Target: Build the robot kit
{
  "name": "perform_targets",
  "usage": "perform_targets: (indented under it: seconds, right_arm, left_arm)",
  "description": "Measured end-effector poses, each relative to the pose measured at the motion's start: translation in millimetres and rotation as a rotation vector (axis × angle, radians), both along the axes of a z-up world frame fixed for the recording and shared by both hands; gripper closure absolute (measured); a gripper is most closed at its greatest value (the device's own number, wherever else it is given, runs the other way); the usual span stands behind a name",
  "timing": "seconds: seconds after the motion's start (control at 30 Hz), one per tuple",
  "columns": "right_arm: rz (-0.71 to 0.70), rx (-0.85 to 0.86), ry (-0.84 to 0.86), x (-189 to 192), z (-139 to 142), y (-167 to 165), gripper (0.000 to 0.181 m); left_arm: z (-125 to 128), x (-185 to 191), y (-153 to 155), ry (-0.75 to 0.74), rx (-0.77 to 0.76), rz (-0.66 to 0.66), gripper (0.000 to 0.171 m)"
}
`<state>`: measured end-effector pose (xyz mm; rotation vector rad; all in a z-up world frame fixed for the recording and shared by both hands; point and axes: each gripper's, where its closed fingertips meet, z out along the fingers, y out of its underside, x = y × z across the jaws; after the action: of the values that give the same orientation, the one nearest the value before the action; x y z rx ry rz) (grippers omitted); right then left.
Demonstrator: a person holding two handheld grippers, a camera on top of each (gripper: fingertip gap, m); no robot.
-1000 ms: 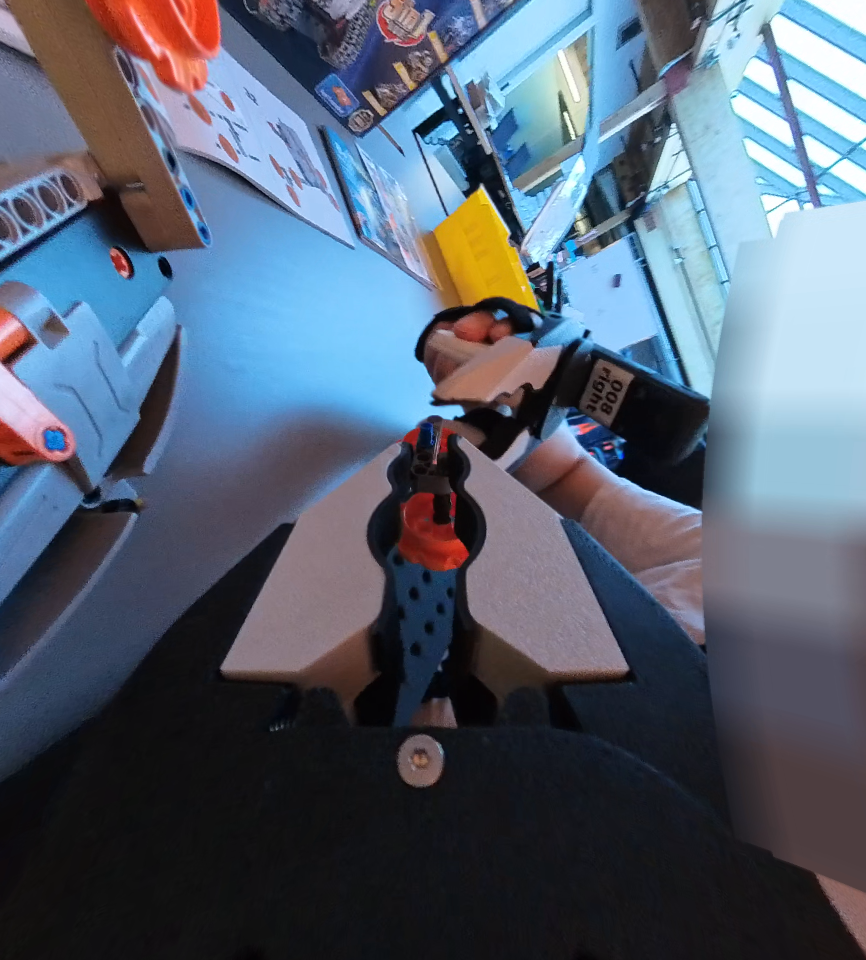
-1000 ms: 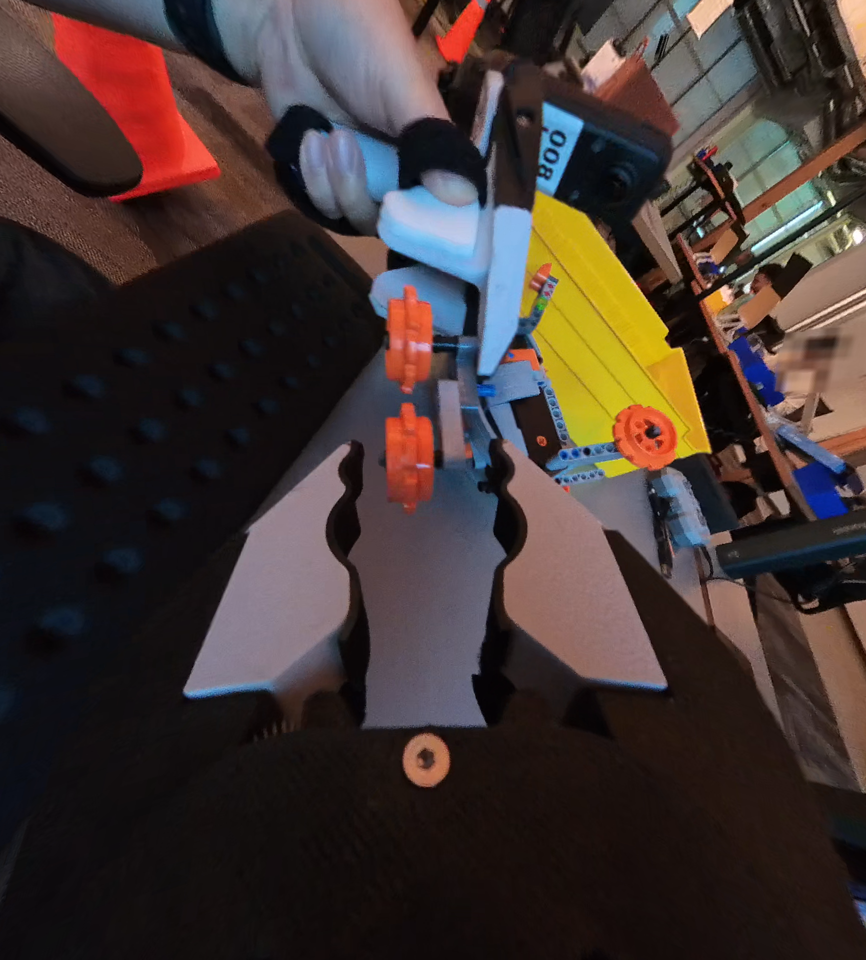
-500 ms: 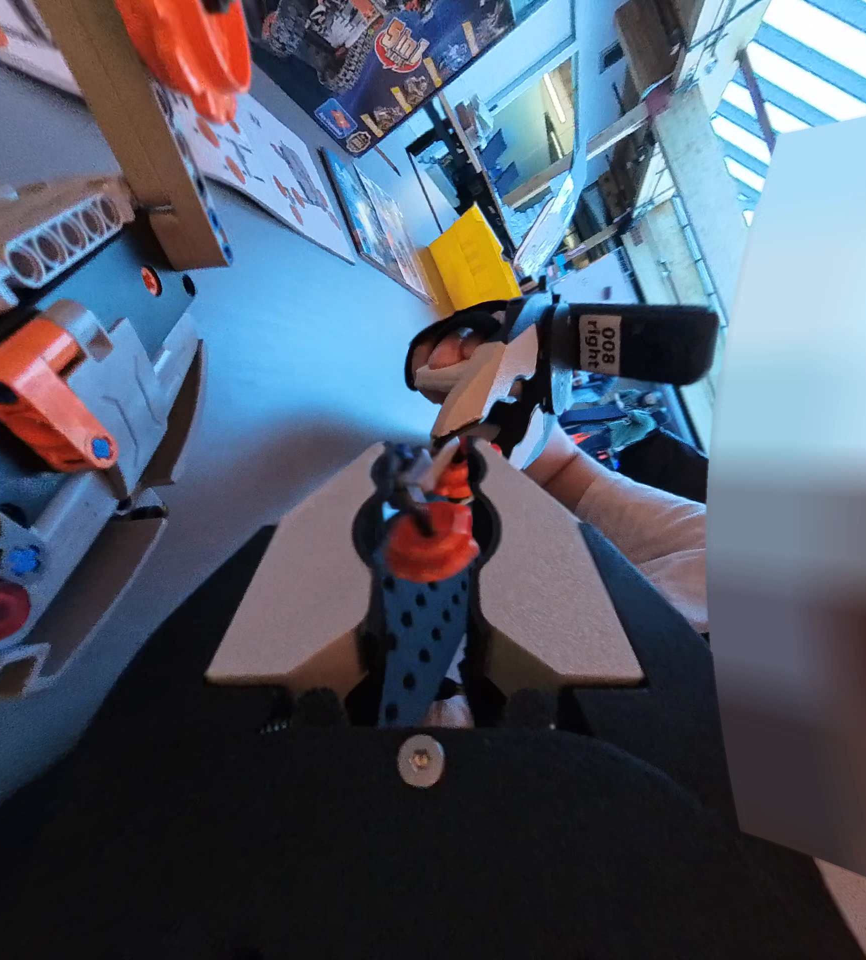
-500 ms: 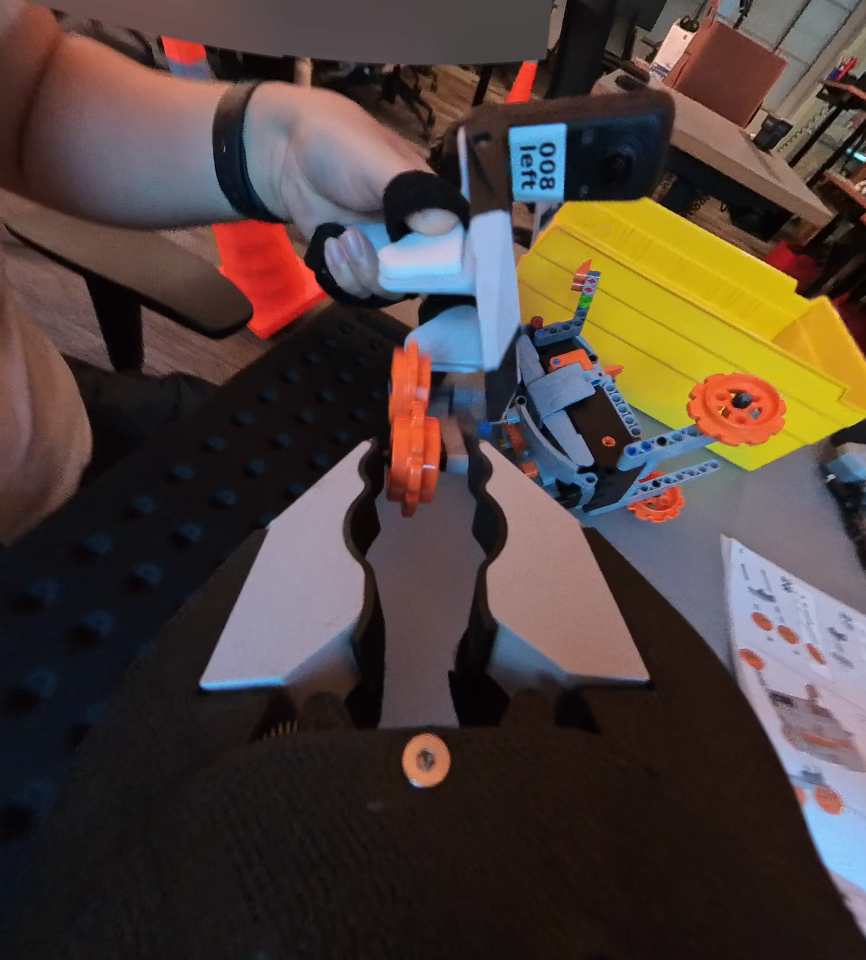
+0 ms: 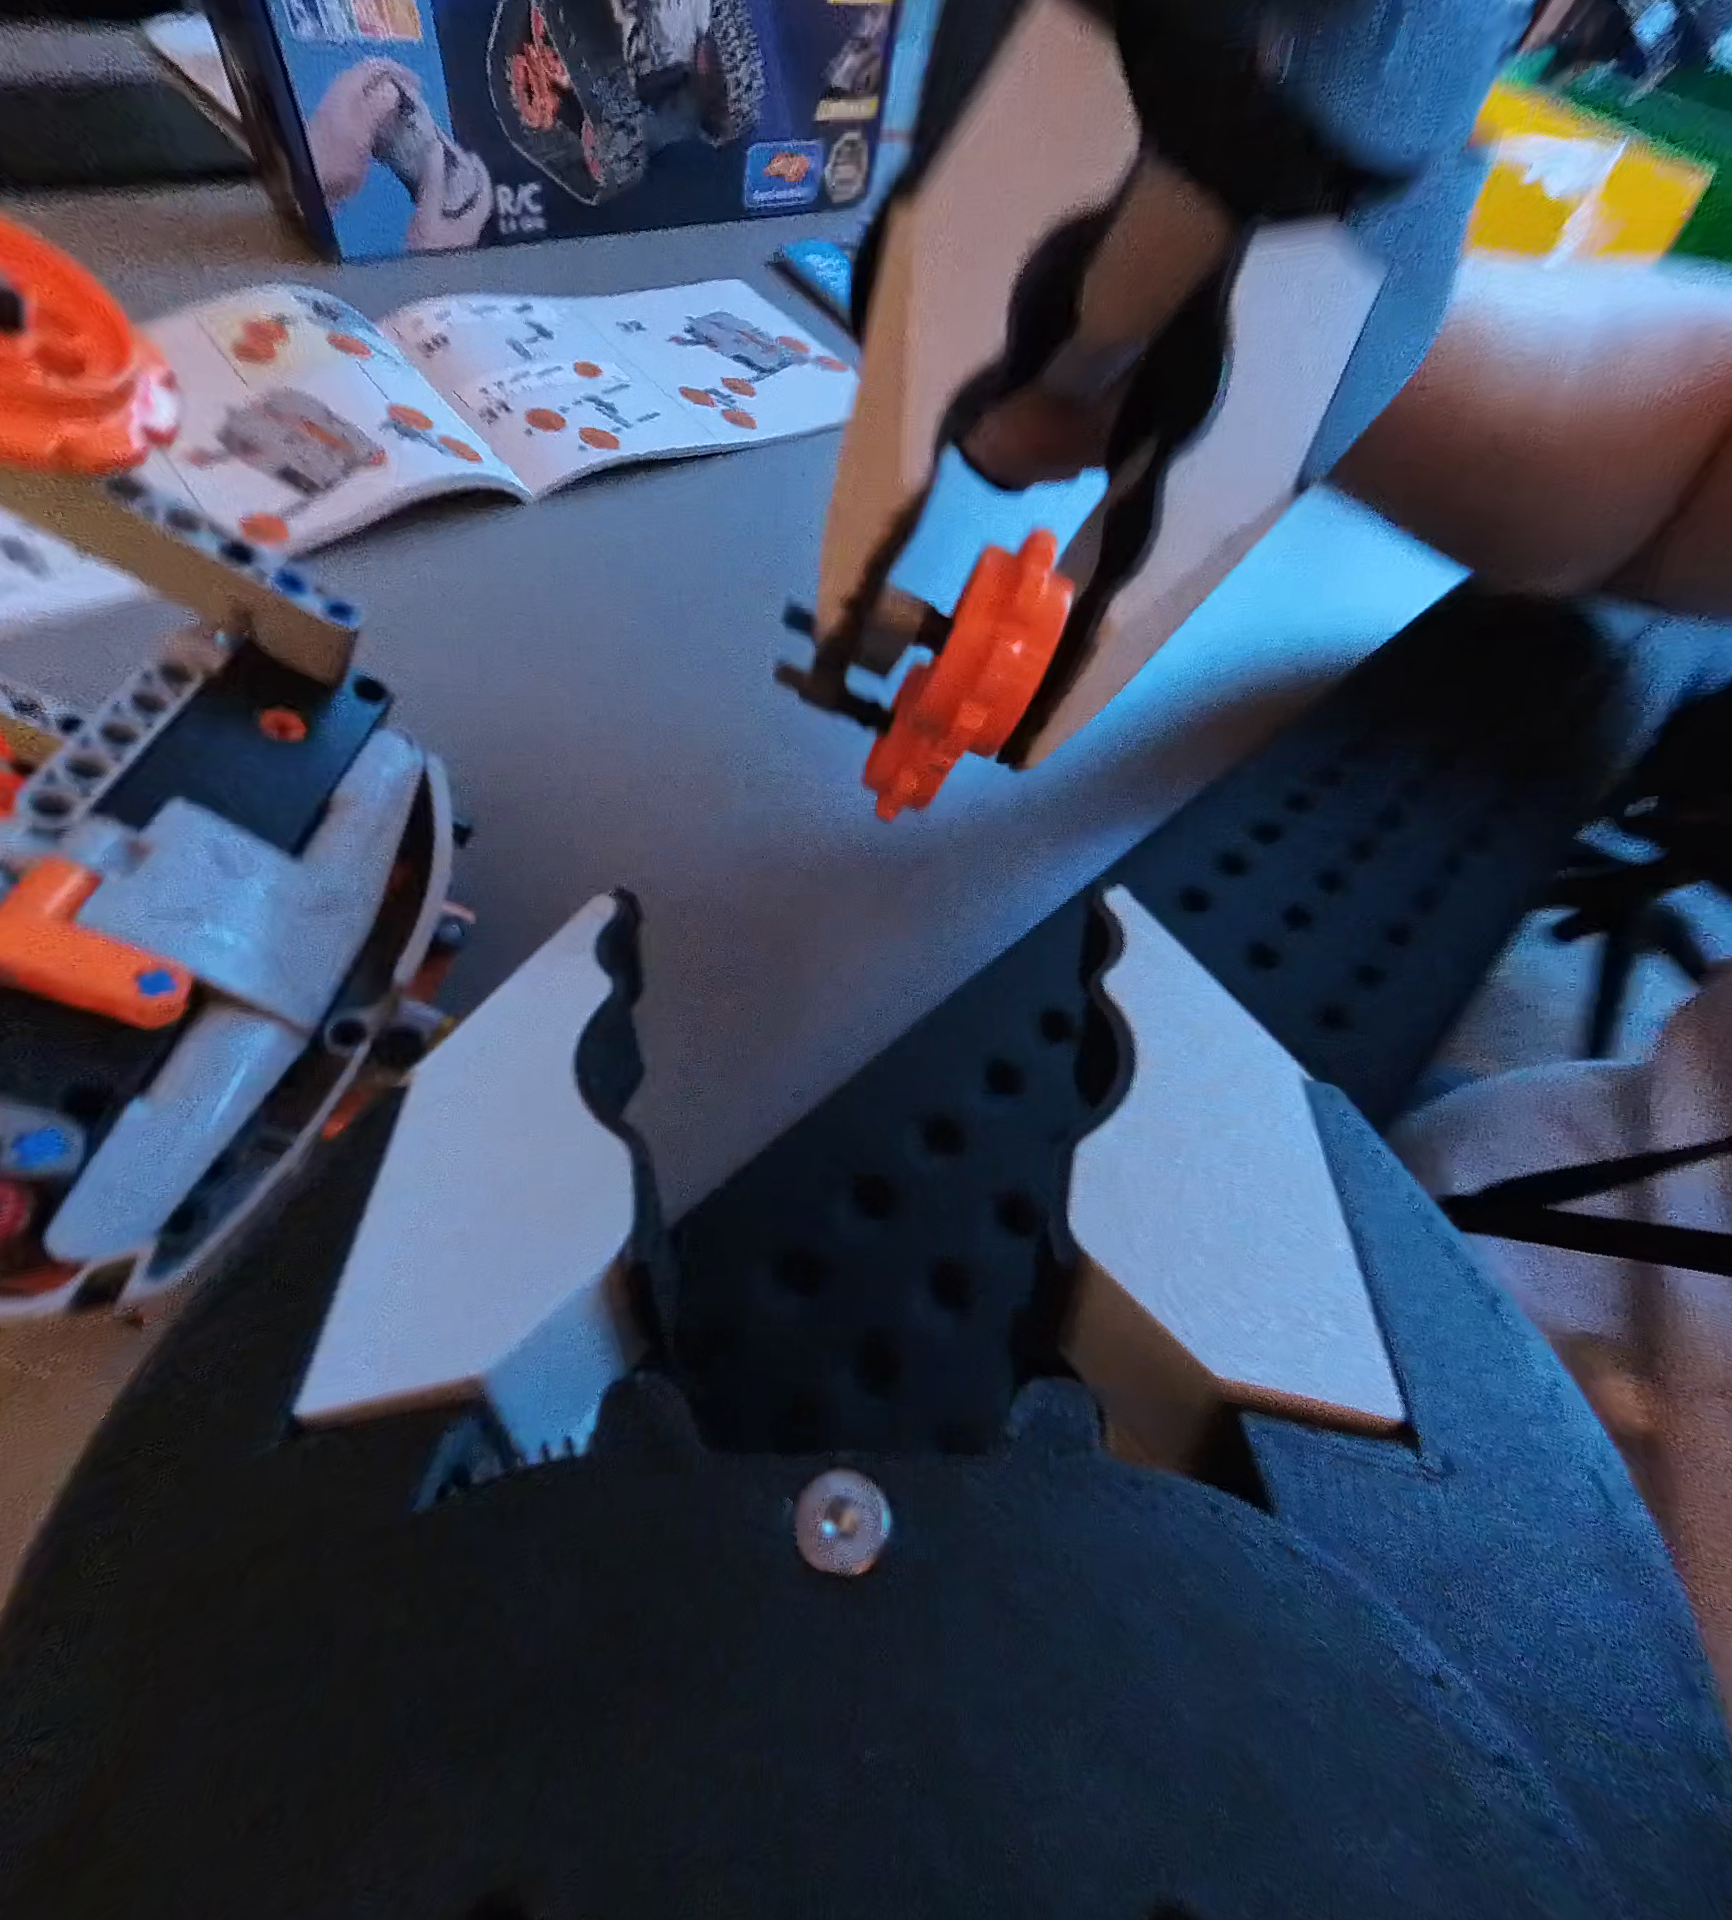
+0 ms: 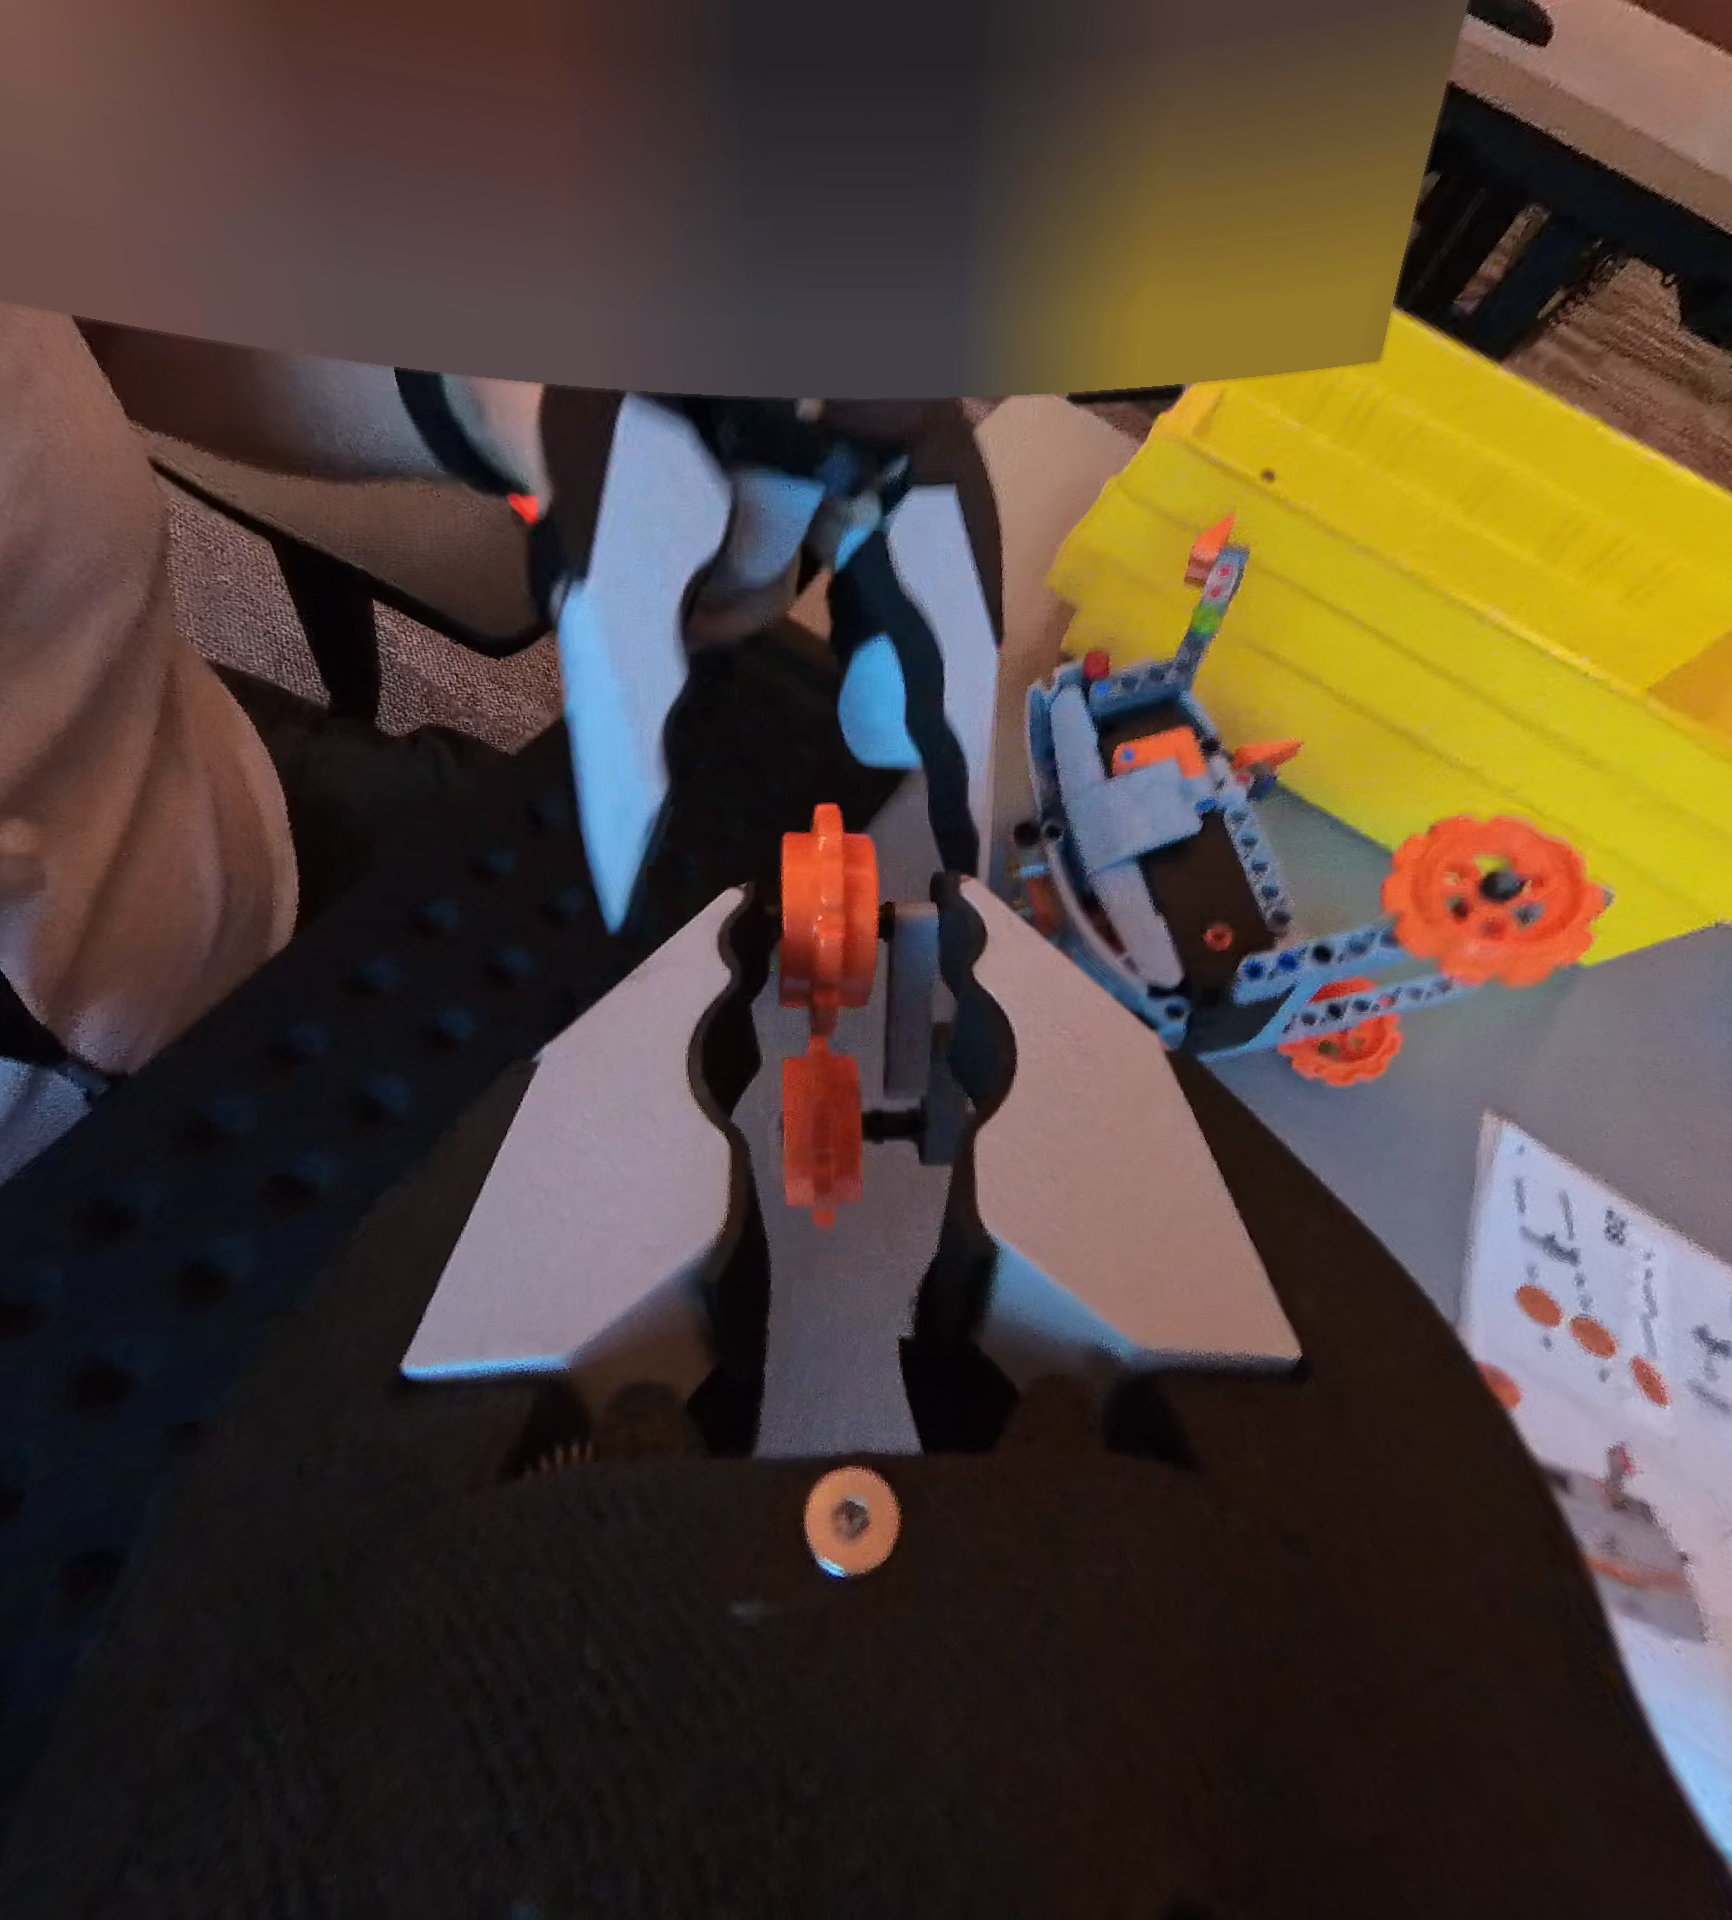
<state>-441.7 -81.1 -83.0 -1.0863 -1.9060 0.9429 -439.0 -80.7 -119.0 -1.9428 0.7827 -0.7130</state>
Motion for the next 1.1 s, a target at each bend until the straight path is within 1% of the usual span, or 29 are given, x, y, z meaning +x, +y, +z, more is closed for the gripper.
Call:
perform_targets:
  seconds: [0.03,0.07,0.1,0.13,0.27,0.33,0.4,0.5,0.6,0.67,0.77,0.9,0.93,0.97,1.03,1.1]
  right_arm:
    - [0.015,0.005,-0.003,-4,7,-2,0.148]
    - [0.036,0.006,-0.002,-6,14,-5,0.149]
    - [0.051,0.003,0.001,-8,20,-7,0.149]
    - [0.07,-0.007,0.005,-9,26,-10,0.149]
    - [0.1,-0.105,0.053,-7,39,-9,0.149]
    - [0.08,-0.135,0.06,-5,32,-3,0.148]
    - [0.055,-0.133,0.094,-6,22,1,0.148]
    - [-0.003,-0.119,0.156,-8,10,7,0.148]
    - [-0.068,-0.115,0.18,-12,1,18,0.138]
    - [-0.067,-0.142,0.122,-12,-6,18,0.137]
    - [-0.086,-0.138,0.069,-13,-4,24,0.141]
    - [-0.079,-0.229,-0.167,-7,-12,25,0.138]
    - [-0.087,-0.243,-0.168,-8,-8,29,0.138]
    - [-0.064,-0.273,-0.172,-9,-4,27,0.139]
    - [-0.036,-0.332,-0.234,-8,-6,26,0.139]
    - [0.001,-0.331,-0.259,-4,-8,28,0.139]
  left_arm:
    - [-4,6,3,0.054,0.046,0.007,0.078]
    - [-9,10,5,0.106,0.075,0.007,0.074]
    - [-11,13,8,0.143,0.092,0.014,0.074]
    - [-8,14,11,0.142,0.116,0.03,0.079]
    - [22,15,15,-0.049,0.189,0.03,0.126]
    - [25,11,16,-0.073,0.171,0.014,0.127]
    - [25,5,19,-0.019,0.191,0.028,0.127]
    - [17,-3,24,0.093,0.181,0.043,0.127]
    - [9,-6,27,0.128,0.136,0.047,0.127]
    - [7,-4,28,0.126,0.107,0.039,0.128]
    - [3,-6,33,0.164,0.072,0.058,0.128]
    - [-2,-4,35,0.21,0.001,0.054,0.128]
    - [-5,-4,36,0.226,-0.013,0.053,0.128]
    - [-7,-2,36,0.231,-0.02,0.05,0.128]
    - [-9,1,37,0.216,-0.048,0.042,0.128]
    - [-9,4,36,0.181,-0.085,0.037,0.128]
